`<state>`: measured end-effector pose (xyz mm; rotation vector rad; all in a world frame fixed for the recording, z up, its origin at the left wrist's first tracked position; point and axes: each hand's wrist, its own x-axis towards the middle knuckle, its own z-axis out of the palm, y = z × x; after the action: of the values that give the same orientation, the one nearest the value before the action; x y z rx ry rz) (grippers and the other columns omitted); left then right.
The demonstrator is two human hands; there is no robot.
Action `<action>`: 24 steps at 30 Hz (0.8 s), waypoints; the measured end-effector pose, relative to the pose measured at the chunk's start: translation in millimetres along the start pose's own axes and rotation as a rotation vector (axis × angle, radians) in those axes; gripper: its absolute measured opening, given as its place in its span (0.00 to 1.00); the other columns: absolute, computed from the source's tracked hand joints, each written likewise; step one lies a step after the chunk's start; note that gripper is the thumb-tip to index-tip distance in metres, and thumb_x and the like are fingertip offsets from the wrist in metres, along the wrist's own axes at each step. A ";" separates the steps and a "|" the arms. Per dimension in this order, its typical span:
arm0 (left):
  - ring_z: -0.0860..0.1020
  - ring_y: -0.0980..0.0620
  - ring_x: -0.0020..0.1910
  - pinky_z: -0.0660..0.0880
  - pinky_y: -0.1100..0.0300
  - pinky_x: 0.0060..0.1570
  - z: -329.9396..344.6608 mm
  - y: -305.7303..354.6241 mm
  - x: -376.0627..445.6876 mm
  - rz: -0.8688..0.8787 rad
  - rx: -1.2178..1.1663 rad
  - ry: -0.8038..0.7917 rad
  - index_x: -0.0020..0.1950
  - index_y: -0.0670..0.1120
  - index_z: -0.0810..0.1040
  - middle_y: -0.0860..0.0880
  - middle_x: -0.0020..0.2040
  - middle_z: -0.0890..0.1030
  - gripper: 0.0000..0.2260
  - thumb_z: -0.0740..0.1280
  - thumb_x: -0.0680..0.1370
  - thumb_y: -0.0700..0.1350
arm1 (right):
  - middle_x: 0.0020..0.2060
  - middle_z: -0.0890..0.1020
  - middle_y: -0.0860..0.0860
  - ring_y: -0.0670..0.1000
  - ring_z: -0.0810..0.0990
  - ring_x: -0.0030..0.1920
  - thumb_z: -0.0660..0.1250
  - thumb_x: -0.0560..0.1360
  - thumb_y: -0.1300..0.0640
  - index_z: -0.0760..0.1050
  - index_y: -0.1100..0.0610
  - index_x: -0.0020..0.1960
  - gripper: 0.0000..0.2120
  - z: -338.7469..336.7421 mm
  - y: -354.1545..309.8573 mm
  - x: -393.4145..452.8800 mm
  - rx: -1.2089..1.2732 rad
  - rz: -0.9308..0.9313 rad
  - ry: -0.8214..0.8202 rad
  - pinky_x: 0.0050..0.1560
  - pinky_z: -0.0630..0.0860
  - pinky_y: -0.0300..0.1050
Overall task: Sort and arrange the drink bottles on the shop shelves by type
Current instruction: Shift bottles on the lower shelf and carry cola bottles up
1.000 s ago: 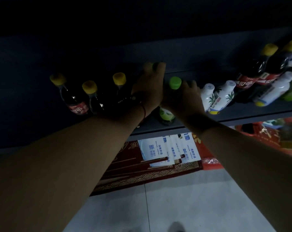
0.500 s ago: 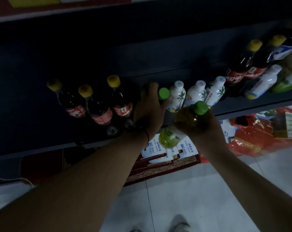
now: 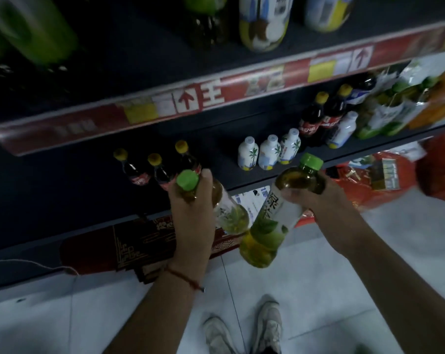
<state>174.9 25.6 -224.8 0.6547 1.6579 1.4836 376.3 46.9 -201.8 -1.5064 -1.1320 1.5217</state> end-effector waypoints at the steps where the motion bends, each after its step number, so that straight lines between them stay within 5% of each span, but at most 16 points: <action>1: 0.81 0.55 0.50 0.77 0.57 0.55 -7.7 21.7 -9.6 -0.012 -0.025 0.021 0.57 0.54 0.75 0.51 0.53 0.82 0.10 0.71 0.77 0.51 | 0.43 0.86 0.48 0.49 0.83 0.46 0.76 0.67 0.54 0.80 0.51 0.52 0.14 1.4 -16.3 -15.7 -0.003 0.006 -0.036 0.45 0.74 0.41; 5: 0.82 0.53 0.47 0.78 0.52 0.53 -40.2 113.3 -44.9 -0.003 -0.070 0.001 0.49 0.52 0.80 0.53 0.44 0.83 0.07 0.73 0.75 0.52 | 0.40 0.81 0.56 0.56 0.80 0.43 0.76 0.59 0.56 0.80 0.55 0.47 0.16 8.6 -74.9 -73.6 0.191 0.014 -0.119 0.45 0.75 0.51; 11: 0.84 0.51 0.51 0.79 0.51 0.56 -89.3 236.4 -73.8 0.062 -0.195 -0.014 0.51 0.54 0.83 0.52 0.50 0.86 0.06 0.72 0.76 0.52 | 0.44 0.79 0.58 0.58 0.77 0.45 0.80 0.53 0.56 0.80 0.53 0.52 0.27 20.5 -163.3 -137.9 0.213 -0.139 -0.147 0.47 0.73 0.53; 17: 0.84 0.48 0.53 0.79 0.42 0.57 -108.5 310.6 -68.7 0.189 -0.227 -0.030 0.53 0.54 0.83 0.50 0.52 0.85 0.09 0.72 0.75 0.54 | 0.42 0.85 0.49 0.50 0.85 0.42 0.78 0.63 0.64 0.81 0.45 0.48 0.19 36.7 -244.6 -151.3 0.171 -0.329 -0.123 0.37 0.78 0.43; 20: 0.83 0.46 0.54 0.78 0.37 0.57 -99.9 327.7 -55.1 0.251 -0.236 0.012 0.53 0.56 0.83 0.50 0.53 0.85 0.08 0.73 0.75 0.54 | 0.44 0.85 0.50 0.51 0.85 0.45 0.75 0.68 0.66 0.79 0.49 0.53 0.19 47.5 -279.1 -131.1 0.205 -0.382 -0.123 0.41 0.79 0.46; 24: 0.83 0.52 0.53 0.78 0.45 0.59 -65.2 347.3 -28.5 0.360 -0.161 0.035 0.52 0.55 0.83 0.53 0.52 0.85 0.09 0.74 0.74 0.55 | 0.48 0.85 0.52 0.53 0.84 0.49 0.78 0.66 0.64 0.77 0.51 0.58 0.23 69.1 -317.5 -79.4 0.184 -0.463 -0.119 0.51 0.80 0.51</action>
<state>91.5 27.9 119.8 0.8746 1.4795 1.8701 283.3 83.6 117.4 -0.9577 -1.2645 1.3583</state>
